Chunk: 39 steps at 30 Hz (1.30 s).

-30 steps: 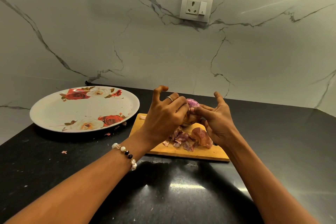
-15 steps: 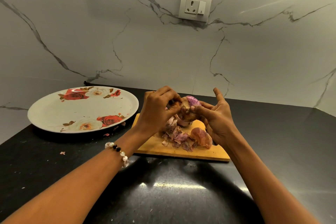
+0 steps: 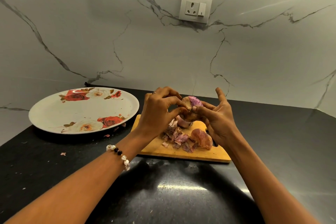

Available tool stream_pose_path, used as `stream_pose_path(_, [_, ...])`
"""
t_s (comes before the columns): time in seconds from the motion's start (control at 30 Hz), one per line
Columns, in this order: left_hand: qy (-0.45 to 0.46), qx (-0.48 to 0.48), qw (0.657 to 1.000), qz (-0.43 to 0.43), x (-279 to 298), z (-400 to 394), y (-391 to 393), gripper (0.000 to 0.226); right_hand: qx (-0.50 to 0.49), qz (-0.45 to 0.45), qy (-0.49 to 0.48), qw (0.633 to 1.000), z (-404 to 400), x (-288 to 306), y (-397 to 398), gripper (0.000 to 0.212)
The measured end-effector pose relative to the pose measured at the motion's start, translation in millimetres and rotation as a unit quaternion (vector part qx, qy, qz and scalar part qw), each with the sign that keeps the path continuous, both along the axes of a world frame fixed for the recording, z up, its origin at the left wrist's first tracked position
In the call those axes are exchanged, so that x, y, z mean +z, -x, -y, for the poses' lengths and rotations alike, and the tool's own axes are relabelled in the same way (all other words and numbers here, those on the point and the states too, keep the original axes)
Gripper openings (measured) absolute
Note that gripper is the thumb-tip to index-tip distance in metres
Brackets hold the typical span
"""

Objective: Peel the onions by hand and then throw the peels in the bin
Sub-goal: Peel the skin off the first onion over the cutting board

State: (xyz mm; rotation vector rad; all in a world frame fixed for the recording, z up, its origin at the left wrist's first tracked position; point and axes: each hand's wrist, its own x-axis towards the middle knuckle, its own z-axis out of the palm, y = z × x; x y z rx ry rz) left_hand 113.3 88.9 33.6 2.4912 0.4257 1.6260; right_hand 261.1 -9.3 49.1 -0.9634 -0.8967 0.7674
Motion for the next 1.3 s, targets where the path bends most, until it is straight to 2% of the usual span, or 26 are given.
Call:
stream_pose_path(0.13, [0.002,0.018,1.0,-0.001,0.1,0.4,-1.7,0.019,0.001,0.008,0.007,1.0,0.6,0.9,1.8,0.119])
stream_pose_path(0.37, [-0.019,0.092,0.995,-0.036,1.1,4.7,-4.7,0.015,0.008,0.019,0.002,1.0,0.4,0.1,2.8,0.118])
stream_pose_path(0.6, [0.128,0.1,0.984,0.071,15.5,-14.6,11.7,0.017,0.01,0.011,0.0,1.0,0.6,-0.5,-4.2,0.105])
stream_pose_path(0.73, [0.187,0.044,0.977,0.089,22.0,-12.5,20.3,0.017,0.009,0.015,0.003,1.0,-0.3,-0.1,-3.2,0.104])
stream_pose_path(0.87, [0.14,-0.009,0.989,0.04,21.1,-5.8,17.7,0.02,0.004,0.019,0.011,1.0,0.1,0.6,-1.2,0.111])
stream_pose_path(1.03, [-0.004,-0.027,0.999,-0.021,15.0,-5.7,14.0,0.019,0.01,0.016,0.027,0.999,-0.9,-0.1,-2.0,0.113])
stream_pose_path(1.17, [-0.133,-0.006,0.987,-0.091,11.6,-5.8,14.1,0.023,0.018,0.032,0.042,0.998,-1.5,-1.7,-1.9,0.111])
stream_pose_path(1.3, [-0.229,0.012,0.966,-0.122,13.9,-1.4,17.9,0.029,0.022,0.048,0.053,0.997,-0.5,-1.0,-0.3,0.118])
